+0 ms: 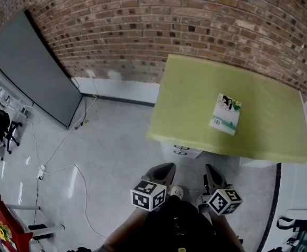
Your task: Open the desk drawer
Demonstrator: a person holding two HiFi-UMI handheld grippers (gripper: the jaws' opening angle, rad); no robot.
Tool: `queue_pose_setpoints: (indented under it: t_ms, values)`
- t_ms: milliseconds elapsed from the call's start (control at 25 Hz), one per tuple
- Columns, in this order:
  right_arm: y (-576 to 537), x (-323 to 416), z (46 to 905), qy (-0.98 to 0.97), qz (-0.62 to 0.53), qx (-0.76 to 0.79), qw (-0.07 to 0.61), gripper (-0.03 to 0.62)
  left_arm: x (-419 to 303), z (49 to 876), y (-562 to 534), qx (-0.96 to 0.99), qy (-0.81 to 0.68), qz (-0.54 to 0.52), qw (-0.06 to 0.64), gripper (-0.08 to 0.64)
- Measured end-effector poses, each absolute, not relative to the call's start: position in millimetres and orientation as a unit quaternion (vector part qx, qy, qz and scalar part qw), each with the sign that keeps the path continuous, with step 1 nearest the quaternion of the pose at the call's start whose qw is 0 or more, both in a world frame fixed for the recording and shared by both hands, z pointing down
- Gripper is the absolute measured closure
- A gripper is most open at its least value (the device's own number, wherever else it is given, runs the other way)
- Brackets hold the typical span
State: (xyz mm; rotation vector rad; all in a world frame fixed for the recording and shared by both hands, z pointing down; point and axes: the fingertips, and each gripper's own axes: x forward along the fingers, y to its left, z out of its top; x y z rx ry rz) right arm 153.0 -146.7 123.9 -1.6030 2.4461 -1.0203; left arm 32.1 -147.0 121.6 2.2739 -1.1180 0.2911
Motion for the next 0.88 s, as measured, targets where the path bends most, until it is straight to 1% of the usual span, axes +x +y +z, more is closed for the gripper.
queue_pose_setpoints:
  t_ms: [200, 480, 600, 880]
  values:
    - [-143, 161, 125, 0.771, -0.334, -0.541, 0.027, 0.578, 24, 113, -146, 0.861, -0.405, 0.119, 0.284, 0.549]
    - [-130, 155, 113, 0.777, -0.31, -0.547, 0.009, 0.578, 18, 109, -140, 0.869, -0.388, 0.117, 0.283, 0.549]
    - [-129, 152, 128, 0.778, -0.302, -0.551, 0.001, 0.578, 19, 127, -138, 0.876, -0.374, 0.126, 0.278, 0.549]
    - [-134, 153, 166, 0.78, -0.297, -0.551, 0.013, 0.578, 16, 179, -141, 0.872, -0.38, 0.127, 0.28, 0.549]
